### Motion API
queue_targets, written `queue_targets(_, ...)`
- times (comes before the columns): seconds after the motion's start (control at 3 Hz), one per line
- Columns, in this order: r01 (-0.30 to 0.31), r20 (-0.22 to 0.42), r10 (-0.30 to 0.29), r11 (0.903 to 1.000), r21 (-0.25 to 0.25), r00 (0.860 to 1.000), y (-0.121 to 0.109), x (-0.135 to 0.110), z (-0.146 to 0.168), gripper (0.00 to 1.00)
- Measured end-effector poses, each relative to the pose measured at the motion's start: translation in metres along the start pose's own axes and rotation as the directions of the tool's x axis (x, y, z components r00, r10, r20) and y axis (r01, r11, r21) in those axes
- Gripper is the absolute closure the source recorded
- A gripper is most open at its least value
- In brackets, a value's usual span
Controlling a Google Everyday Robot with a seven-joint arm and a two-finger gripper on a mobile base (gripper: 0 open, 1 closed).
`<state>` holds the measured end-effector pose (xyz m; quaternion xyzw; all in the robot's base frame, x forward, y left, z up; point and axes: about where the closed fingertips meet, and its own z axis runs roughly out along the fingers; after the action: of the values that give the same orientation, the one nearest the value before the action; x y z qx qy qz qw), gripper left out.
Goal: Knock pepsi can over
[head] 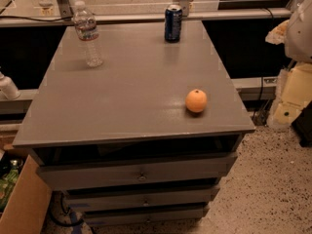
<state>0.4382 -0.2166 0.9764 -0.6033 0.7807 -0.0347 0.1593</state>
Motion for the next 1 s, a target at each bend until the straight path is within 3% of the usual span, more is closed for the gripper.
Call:
queue_targets(0.33, 0.004, 0.011, -0.004, 0.9999, 0.011, 1.0, -0.007, -0.003, 0.003, 0.0)
queue_targets(1.0, -0.056, 0.123, 0.052, 0.998, 0.03, 0.991, -0.061, -0.023, 0.039, 0.0)
